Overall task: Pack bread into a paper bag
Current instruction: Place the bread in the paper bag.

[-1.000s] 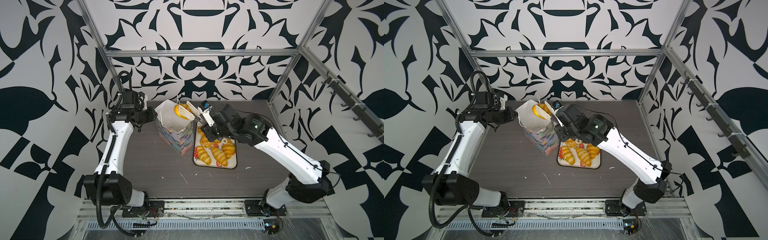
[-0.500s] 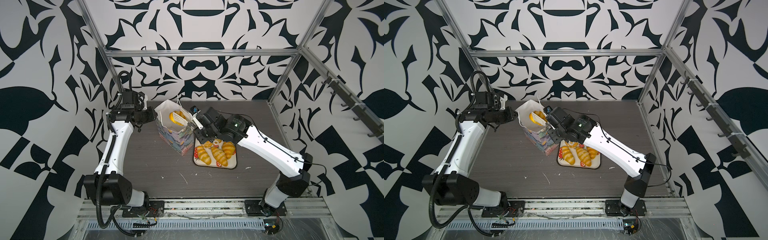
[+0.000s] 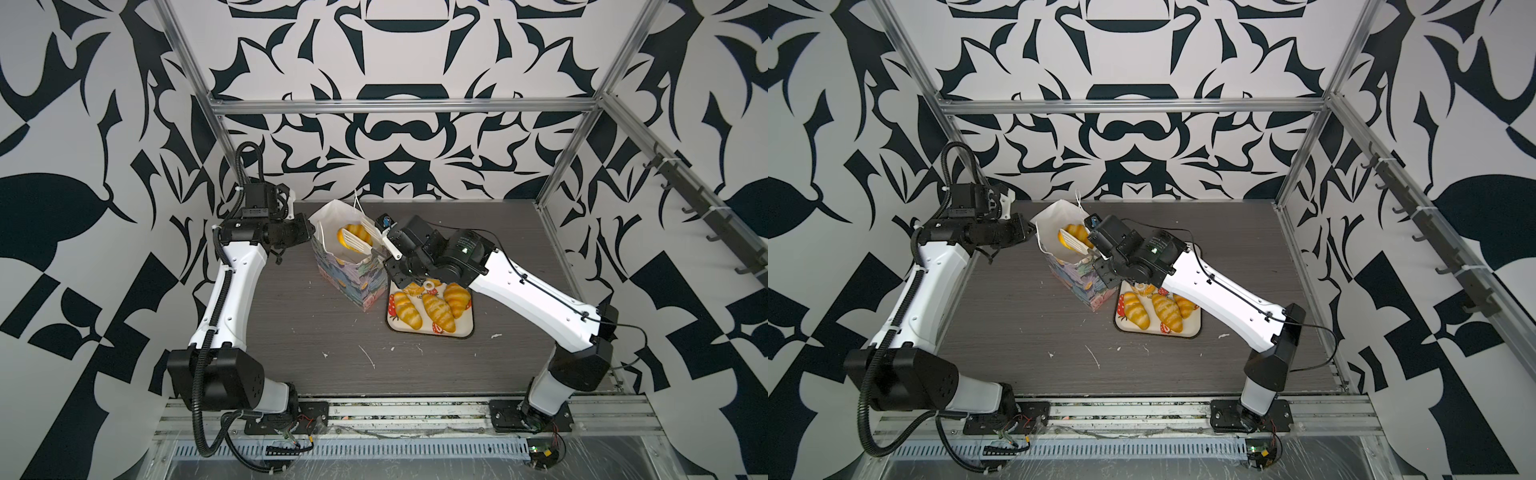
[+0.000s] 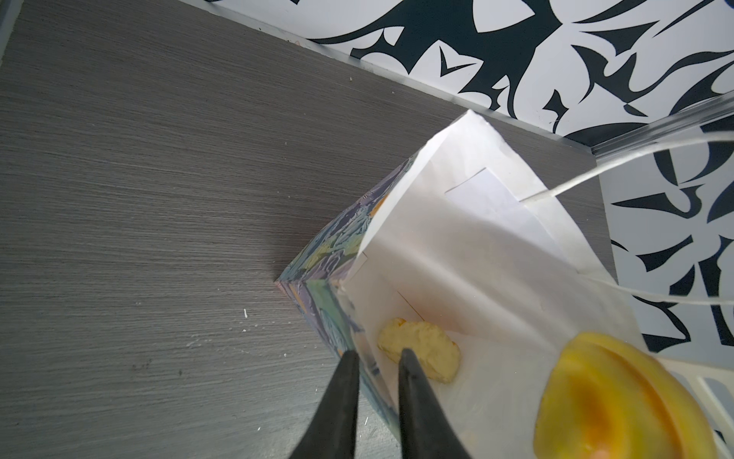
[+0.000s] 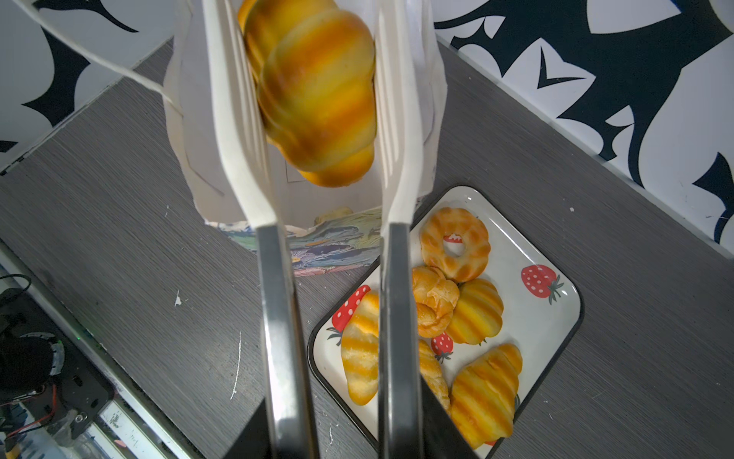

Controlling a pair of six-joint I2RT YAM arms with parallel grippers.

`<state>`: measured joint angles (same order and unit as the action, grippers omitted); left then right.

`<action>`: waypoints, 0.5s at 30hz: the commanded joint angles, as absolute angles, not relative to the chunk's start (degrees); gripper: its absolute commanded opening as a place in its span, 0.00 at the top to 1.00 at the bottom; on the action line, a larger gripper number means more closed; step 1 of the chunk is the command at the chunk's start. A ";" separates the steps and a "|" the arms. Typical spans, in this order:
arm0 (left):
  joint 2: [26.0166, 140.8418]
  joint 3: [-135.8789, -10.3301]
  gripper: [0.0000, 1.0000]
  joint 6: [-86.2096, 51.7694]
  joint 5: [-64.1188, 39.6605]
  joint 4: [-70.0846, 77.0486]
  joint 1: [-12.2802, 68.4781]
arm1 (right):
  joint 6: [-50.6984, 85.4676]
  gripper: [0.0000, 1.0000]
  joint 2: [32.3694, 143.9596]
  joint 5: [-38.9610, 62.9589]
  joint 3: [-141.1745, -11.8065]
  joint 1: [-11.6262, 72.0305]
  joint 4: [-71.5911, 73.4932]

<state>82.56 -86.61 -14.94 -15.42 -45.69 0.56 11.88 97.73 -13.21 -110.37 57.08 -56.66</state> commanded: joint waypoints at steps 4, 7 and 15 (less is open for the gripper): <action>82.25 -85.61 0.77 -14.67 -15.92 -47.01 0.70 | 12.18 0.52 96.59 -14.56 -114.28 57.39 -53.87; 82.36 -85.69 0.77 -14.75 -16.06 -46.93 0.70 | 12.00 0.51 96.44 -14.58 -114.53 57.48 -54.11; 82.36 -85.69 0.77 -14.73 -16.20 -47.02 0.70 | 11.95 0.49 96.30 -14.77 -114.83 57.57 -54.23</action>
<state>82.56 -86.61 -14.94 -15.46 -45.69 0.56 11.88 97.73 -13.34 -111.81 57.12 -56.66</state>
